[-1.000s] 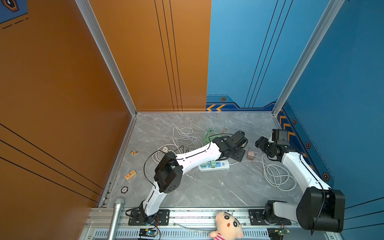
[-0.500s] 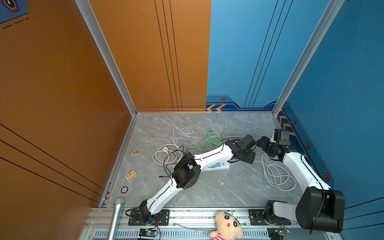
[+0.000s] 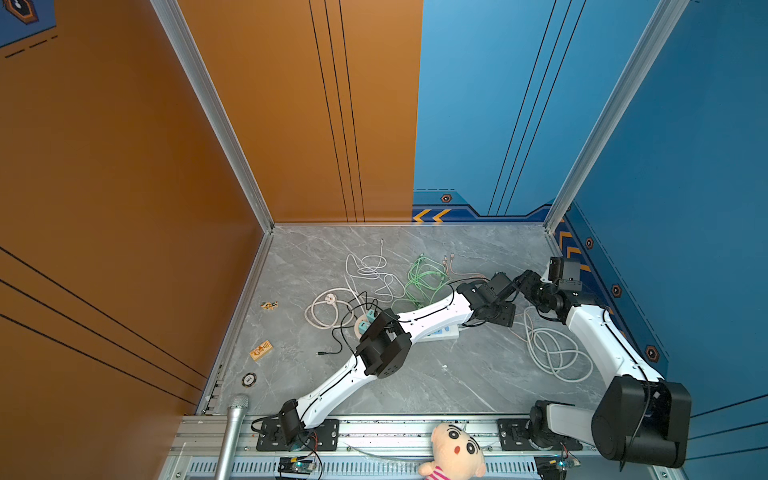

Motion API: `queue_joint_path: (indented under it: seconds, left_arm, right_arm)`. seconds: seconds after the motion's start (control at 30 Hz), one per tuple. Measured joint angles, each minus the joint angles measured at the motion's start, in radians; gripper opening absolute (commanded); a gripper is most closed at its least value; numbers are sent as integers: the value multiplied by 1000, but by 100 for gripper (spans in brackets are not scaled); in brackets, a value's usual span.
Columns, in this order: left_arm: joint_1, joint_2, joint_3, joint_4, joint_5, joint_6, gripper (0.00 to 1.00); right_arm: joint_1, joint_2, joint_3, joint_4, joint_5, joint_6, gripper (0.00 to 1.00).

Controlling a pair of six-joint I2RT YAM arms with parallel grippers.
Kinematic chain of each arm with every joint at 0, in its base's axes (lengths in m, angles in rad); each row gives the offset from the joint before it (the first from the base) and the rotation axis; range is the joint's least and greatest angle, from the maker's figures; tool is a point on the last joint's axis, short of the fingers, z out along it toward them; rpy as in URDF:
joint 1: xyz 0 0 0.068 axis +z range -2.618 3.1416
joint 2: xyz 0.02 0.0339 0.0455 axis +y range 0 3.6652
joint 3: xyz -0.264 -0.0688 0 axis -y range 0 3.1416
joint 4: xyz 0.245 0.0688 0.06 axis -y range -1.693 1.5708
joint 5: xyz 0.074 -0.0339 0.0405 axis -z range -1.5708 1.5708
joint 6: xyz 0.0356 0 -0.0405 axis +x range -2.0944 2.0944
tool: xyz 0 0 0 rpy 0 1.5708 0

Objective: Insert the plug
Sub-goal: 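Close the left gripper on the pink charger while the right arm moves aside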

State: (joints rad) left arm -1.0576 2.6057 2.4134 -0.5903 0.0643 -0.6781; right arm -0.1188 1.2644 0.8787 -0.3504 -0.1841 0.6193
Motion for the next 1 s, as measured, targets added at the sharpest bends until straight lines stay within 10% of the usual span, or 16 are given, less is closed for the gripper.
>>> queue_joint_path:
  seconds: [1.0]
  left_arm:
    - [-3,144,175,-13,-141,-58,66]
  right_arm:
    - [-11,-31,-40,50,-21,61,68]
